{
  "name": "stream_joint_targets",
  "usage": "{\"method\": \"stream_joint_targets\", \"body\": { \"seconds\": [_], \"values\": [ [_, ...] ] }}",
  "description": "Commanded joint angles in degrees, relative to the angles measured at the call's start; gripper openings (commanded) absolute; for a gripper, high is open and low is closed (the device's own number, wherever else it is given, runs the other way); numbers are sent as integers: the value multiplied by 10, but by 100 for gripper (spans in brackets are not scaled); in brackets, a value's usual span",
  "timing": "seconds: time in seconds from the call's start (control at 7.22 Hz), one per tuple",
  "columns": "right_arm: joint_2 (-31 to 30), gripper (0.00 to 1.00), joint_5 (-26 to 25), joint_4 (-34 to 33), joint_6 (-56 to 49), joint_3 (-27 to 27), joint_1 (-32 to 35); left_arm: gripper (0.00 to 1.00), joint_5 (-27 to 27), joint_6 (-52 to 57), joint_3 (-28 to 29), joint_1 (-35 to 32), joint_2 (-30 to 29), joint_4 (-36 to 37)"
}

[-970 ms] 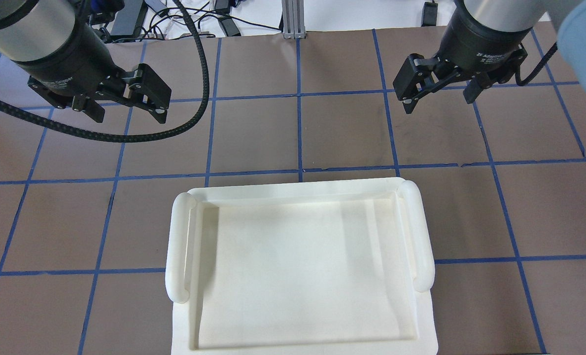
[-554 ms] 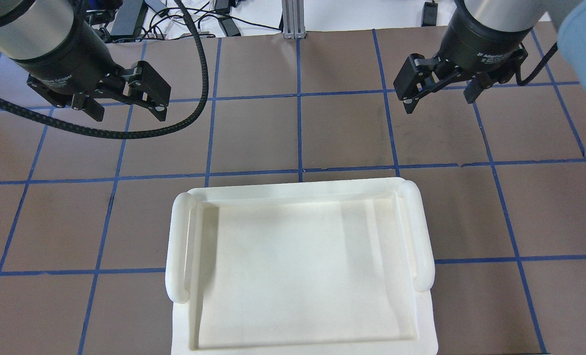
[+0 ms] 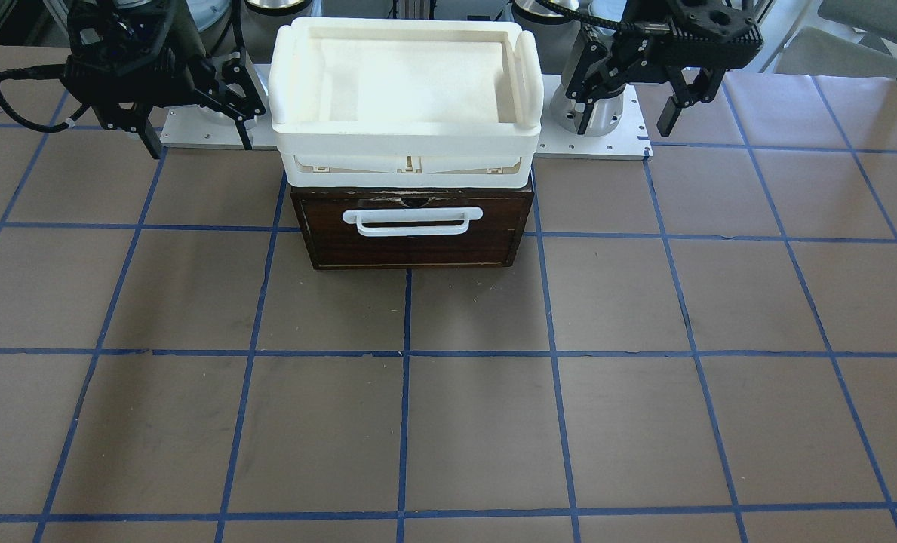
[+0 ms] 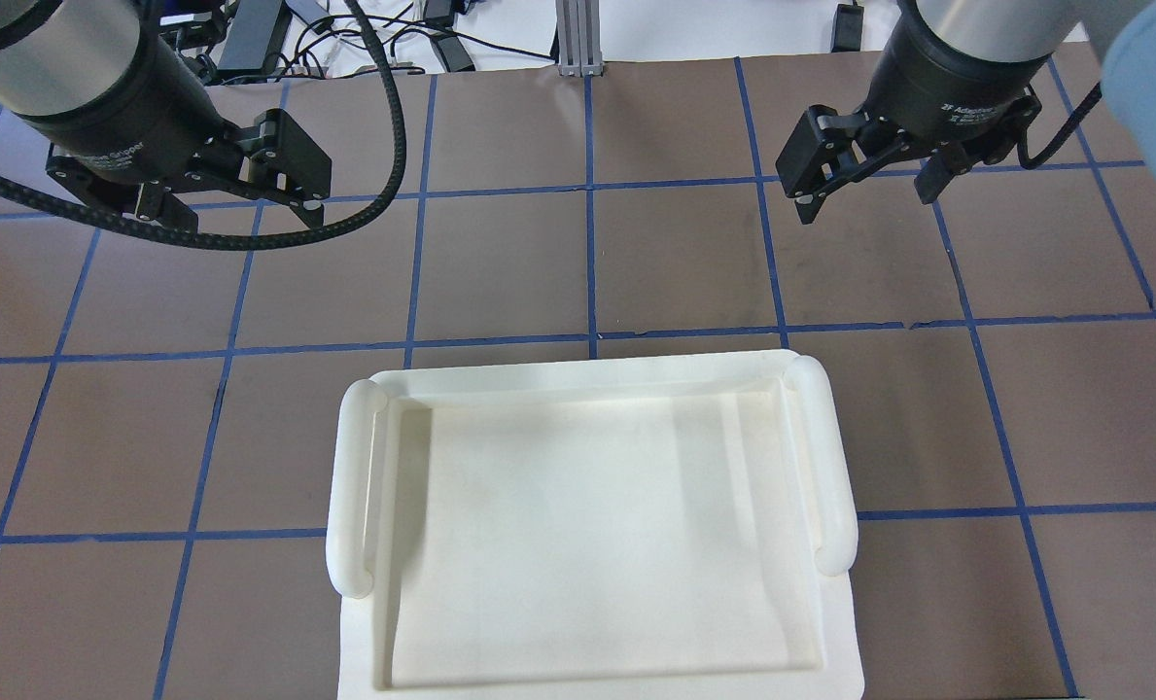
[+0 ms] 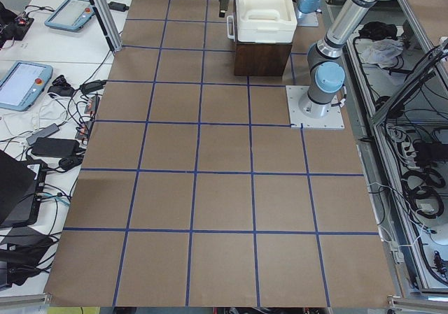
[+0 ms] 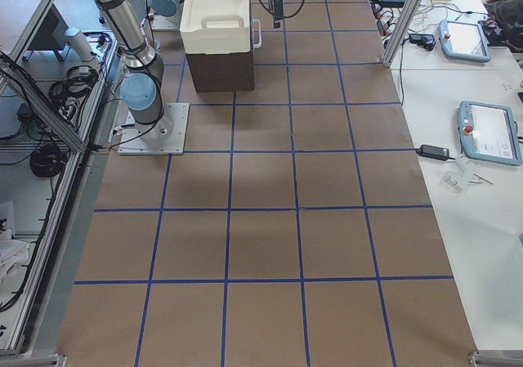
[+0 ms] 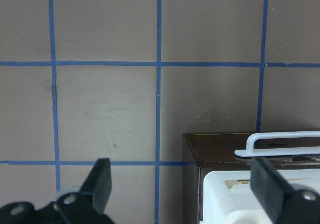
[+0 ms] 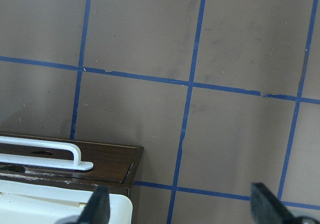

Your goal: Put scissors in drawer and close it

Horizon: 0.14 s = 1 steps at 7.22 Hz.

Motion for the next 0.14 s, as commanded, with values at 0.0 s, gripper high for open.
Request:
{"method": "stream_joint_targets", "body": {
  "seconds": [0.0],
  "values": [
    [0, 100, 0, 0, -1, 0, -2, 100, 0, -1, -1, 0, 1, 0]
  ]
}}
